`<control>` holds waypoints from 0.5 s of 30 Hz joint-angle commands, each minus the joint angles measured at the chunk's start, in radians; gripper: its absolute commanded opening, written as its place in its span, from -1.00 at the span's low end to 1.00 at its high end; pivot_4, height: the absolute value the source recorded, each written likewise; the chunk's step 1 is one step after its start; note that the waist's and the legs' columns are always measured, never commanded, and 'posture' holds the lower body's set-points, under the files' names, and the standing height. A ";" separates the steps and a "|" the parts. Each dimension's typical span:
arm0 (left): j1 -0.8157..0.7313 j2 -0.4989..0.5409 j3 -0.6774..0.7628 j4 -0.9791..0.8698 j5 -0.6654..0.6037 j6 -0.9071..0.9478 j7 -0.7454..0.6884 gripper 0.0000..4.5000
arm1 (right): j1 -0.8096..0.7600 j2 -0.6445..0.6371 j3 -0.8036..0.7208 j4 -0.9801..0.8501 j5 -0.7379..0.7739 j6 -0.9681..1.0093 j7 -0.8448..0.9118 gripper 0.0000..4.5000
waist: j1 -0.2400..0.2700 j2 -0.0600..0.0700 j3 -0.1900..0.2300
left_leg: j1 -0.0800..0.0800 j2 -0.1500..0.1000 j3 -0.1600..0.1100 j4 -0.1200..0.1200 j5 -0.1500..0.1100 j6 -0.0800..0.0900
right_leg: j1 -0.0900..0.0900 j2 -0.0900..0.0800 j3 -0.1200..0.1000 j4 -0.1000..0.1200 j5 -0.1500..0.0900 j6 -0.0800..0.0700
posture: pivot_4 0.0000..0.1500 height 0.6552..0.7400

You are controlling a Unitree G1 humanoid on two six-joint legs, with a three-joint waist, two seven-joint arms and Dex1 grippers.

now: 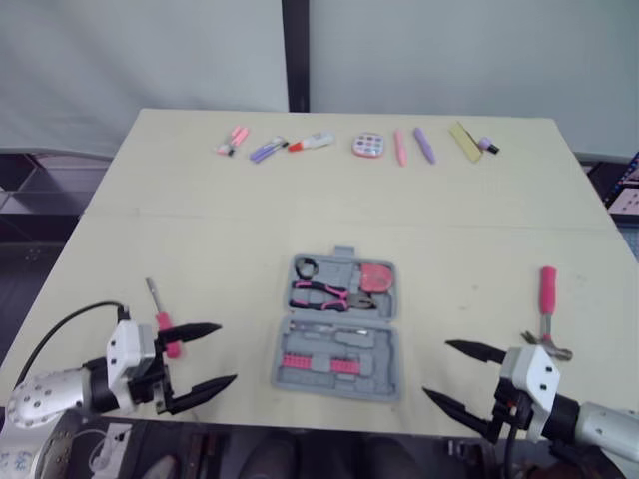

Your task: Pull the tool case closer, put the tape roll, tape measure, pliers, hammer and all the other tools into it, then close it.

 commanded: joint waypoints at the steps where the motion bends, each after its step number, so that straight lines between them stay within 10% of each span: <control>1: -0.056 0.029 -0.059 -0.020 0.008 -0.039 -0.078 0.97 | 0.040 0.029 -0.067 -0.089 0.036 0.077 -0.091 1.00 | -0.001 0.000 0.000 | 0.000 0.000 0.000 0.000 0.000 0.000 | 0.000 0.000 0.000 0.000 0.000 0.000 | 1.00 0.85; 15: -0.217 -0.002 -0.162 0.100 0.023 -0.060 -0.110 0.97 | 0.115 0.152 -0.164 -0.242 0.046 0.226 -0.322 1.00 | -0.023 0.001 0.000 | 0.002 0.001 0.000 0.000 0.001 -0.001 | -0.001 0.001 0.000 0.004 0.000 0.000 | 1.00 0.85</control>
